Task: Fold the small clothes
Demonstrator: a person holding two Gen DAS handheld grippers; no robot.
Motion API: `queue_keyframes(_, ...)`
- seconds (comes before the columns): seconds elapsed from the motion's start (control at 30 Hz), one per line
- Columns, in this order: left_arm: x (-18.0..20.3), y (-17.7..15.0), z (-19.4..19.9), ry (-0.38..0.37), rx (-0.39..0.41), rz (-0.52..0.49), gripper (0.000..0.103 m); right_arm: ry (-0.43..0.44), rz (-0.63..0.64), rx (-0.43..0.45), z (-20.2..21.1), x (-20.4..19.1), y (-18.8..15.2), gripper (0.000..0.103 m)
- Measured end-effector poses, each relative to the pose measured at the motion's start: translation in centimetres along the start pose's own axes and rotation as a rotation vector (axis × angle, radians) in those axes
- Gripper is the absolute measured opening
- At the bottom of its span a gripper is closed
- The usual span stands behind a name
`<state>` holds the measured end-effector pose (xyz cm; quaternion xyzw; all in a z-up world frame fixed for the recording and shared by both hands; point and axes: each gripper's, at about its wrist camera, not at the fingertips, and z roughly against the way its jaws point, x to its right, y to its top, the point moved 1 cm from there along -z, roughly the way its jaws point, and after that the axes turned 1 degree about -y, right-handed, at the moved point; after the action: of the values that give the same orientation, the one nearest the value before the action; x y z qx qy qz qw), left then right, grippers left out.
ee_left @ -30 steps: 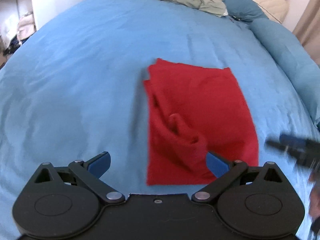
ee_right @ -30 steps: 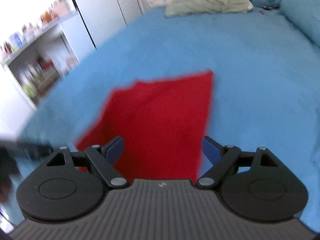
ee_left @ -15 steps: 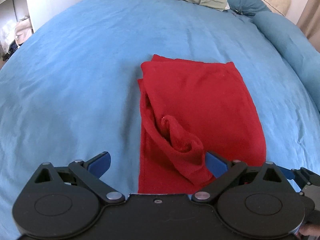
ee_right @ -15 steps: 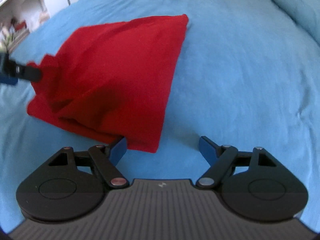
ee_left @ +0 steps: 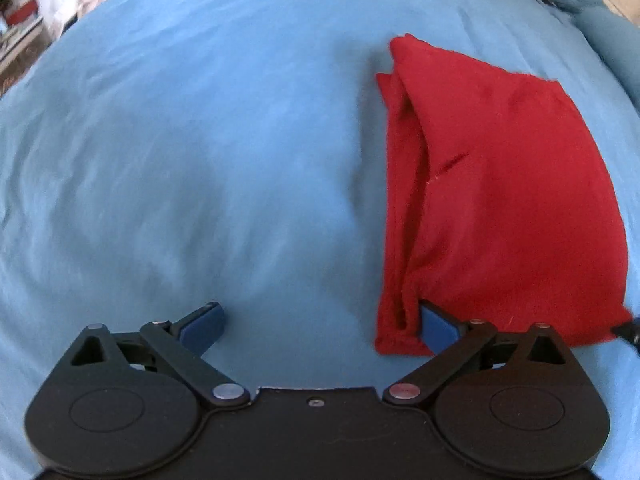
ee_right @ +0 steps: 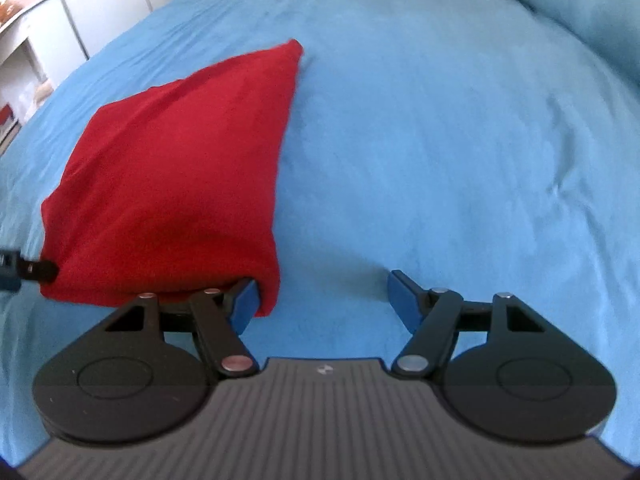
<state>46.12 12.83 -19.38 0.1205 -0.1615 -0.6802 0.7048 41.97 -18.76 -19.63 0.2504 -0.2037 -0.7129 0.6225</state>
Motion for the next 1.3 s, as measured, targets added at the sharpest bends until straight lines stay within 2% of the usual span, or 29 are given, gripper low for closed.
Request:
queue_keyframes(0.13, 0.1, 0.0, 1.0, 0.017, -0.015, 0.002, 0.102, 0.013, 0.026, -0.022, 0.2, -0.2, 0.5, 0.085)
queue_keyframes(0.3, 0.9, 1.2, 4.6, 0.012, 0.086, -0.053, 0.102, 0.151, -0.002, -0.044, 3.0, 0.8, 1.9, 0.089)
queue_keyframes(0.37, 1.2, 2.8, 5.1, -0.013, 0.119, -0.078, 0.102, 0.201, -0.012, -0.034, 4.1, 0.9, 2.9, 0.099)
queue_keyframes(0.47, 1.7, 6.0, 4.5, -0.099, 0.12, -0.098, 0.102, 0.236, -0.028, 0.0, 4.6, 0.9, 5.8, 0.103)
queue_keyframes(0.53, 1.7, 7.5, 3.5, -0.146, 0.119, -0.103, 0.102, 0.285, -0.054, -0.028, 3.9, 0.8, 7.8, 0.103)
queue_keyframes(0.63, 2.0, 8.4, 1.3, -0.195, 0.052, -0.117, 0.102, 0.33, -0.105, -0.12, 1.3, 0.9, 10.3, 0.103)
queue_keyframes(0.7, 2.4, 8.9, 0.2, -0.21, 0.022, -0.126, 0.102, 0.352, -0.182, -0.168, -0.6, 1.6, 11.4, 0.103)
queue_keyframes(0.87, 2.7, 9.9, -1.4, -0.26, -0.002, -0.089, 0.101, 0.354, -0.219, -0.193, -3.5, 1.9, 12.6, 0.103)
queue_keyframes(1.03, 2.9, 10.3, -3.0, -0.298, -0.049, -0.071, 0.09, 0.363, -0.225, -0.243, -6.3, 1.5, 12.5, 0.103)
queue_keyframes(1.1, 3.1, 10.3, -3.5, -0.303, -0.055, -0.073, 0.09, 0.36, -0.217, -0.261, -7.1, 1.3, 12.4, 0.103)
queue_keyframes(1.17, 3.2, 10.2, -3.7, -0.307, -0.048, -0.072, 0.09, 0.364, -0.215, -0.269, -7.9, 1.2, 12.2, 0.1)
queue_keyframes(1.3, 2.9, 10.1, -4.0, -0.325, -0.032, -0.068, 0.087, 0.408, -0.212, -0.295, -9.0, 0.7, 12.3, 0.085)
